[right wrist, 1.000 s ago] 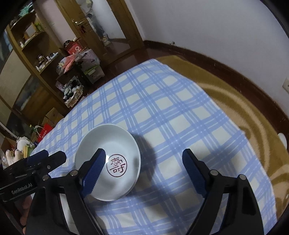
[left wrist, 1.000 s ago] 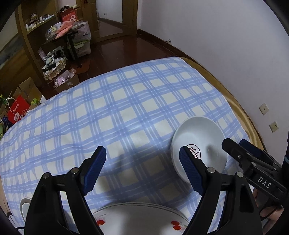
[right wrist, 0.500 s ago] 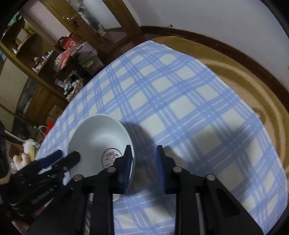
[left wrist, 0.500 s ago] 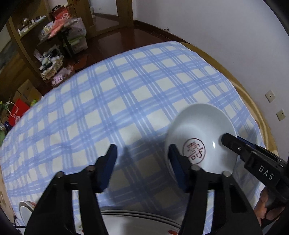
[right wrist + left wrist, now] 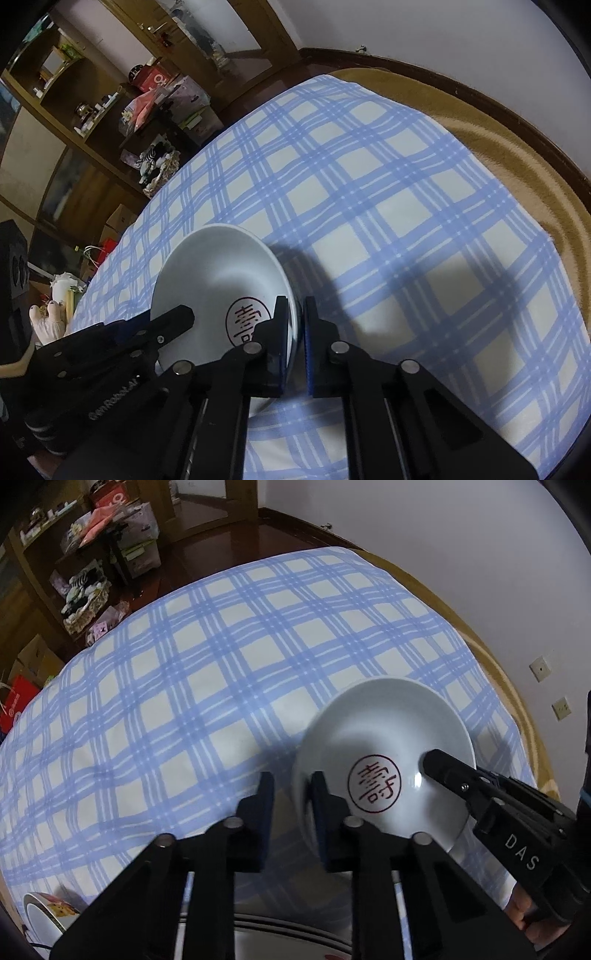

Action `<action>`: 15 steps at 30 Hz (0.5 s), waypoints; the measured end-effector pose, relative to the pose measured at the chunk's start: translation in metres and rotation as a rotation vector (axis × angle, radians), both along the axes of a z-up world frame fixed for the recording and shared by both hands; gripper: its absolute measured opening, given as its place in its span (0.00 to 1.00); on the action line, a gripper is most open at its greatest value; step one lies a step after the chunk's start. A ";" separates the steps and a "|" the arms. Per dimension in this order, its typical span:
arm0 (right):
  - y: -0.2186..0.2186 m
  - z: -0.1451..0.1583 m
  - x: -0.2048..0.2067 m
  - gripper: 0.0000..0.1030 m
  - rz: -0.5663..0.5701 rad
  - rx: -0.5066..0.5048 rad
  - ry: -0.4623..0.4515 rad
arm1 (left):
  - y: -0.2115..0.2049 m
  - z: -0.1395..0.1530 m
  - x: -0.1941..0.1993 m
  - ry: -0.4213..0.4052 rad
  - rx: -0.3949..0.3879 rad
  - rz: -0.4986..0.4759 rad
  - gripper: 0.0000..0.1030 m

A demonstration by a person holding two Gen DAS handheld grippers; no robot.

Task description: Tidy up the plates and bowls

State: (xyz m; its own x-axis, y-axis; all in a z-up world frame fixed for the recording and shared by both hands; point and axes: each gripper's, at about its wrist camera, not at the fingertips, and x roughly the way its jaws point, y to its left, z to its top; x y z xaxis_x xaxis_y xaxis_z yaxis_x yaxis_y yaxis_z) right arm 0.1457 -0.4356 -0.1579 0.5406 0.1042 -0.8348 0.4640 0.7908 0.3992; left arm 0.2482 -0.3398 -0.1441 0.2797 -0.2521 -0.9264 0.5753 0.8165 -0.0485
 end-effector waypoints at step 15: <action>0.005 0.004 0.000 0.08 -0.002 -0.045 0.002 | -0.003 0.002 -0.005 -0.017 -0.002 -0.002 0.11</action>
State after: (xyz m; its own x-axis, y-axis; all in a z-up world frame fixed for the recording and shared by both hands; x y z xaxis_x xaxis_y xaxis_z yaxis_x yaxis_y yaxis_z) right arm 0.1456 -0.4311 -0.1536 0.5391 0.0655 -0.8397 0.4660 0.8073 0.3621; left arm 0.2428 -0.3429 -0.1420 0.2946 -0.2547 -0.9210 0.5780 0.8150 -0.0405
